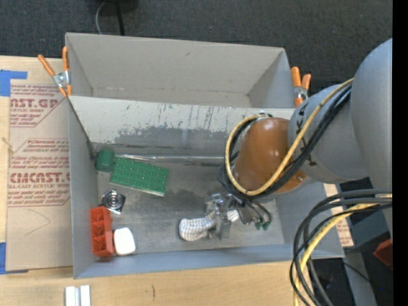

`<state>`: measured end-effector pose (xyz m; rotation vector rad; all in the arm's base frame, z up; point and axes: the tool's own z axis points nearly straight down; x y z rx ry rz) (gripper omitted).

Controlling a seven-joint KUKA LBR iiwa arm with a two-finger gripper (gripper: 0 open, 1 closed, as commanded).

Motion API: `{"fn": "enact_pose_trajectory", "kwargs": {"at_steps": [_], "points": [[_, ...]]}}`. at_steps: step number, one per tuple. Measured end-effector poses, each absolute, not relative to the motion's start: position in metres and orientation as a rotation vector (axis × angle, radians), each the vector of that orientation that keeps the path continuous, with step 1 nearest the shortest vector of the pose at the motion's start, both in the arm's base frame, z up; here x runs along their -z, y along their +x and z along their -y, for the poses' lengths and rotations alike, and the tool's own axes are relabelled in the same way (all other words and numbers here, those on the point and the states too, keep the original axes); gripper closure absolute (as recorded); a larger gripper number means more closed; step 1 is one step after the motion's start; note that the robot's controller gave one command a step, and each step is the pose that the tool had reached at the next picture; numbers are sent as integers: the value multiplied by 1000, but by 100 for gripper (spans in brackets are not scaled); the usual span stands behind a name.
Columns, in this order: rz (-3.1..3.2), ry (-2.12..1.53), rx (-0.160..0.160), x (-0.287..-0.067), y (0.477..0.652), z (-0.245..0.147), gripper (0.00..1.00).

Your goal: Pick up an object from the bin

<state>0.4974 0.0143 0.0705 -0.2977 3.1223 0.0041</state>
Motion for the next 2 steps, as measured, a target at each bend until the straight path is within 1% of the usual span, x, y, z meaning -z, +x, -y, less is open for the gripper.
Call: {"fn": "enact_pose_trajectory", "kwargs": {"at_steps": [1, 2], "points": [[-3122, -298, -4, -71, 497, -14, 100], [-3119, -361, -5, -241, 491, -12, 100]]}}
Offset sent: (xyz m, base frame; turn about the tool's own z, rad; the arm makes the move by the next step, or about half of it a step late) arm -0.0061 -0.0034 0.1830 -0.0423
